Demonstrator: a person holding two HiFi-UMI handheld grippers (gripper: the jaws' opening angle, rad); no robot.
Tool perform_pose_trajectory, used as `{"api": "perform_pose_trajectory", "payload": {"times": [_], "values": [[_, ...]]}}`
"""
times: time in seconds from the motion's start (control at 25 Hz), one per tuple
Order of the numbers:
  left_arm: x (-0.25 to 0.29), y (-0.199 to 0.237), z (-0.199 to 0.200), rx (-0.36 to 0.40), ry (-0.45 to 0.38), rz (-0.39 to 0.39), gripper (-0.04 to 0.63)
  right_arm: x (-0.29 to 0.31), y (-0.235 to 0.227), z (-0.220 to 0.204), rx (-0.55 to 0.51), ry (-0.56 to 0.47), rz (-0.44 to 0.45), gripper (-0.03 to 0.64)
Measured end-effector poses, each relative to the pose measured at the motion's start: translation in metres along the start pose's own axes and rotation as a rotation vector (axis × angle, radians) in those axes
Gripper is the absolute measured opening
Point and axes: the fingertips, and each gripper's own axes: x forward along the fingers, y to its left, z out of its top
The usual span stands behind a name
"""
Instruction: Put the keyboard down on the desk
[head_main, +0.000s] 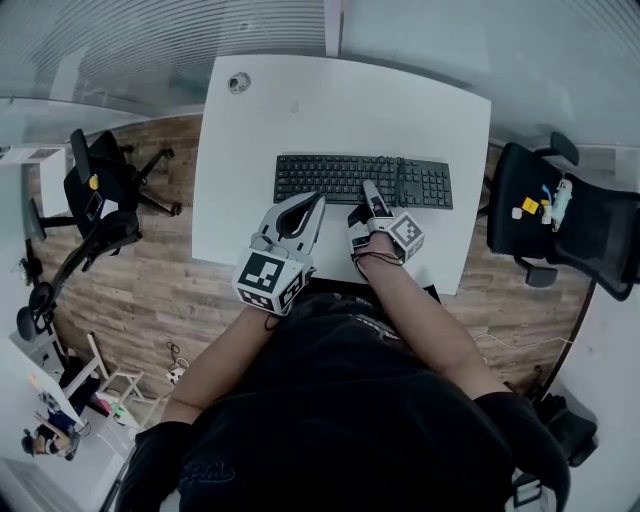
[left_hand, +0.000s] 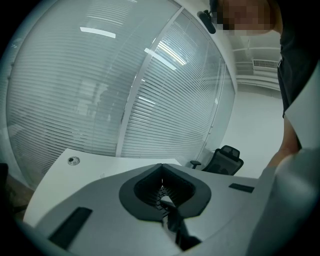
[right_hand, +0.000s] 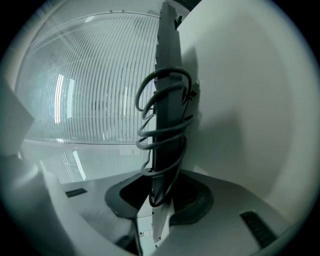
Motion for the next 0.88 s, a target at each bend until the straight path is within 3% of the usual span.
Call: {"api": "perform_pose_trajectory", "payload": {"times": [0.88], "values": [[-0.022,-0.005,0.004,0.014,-0.027,-0.008,0.014,0.005,0.004,-0.007,-0.023,0.039,-0.114,0.23]]}}
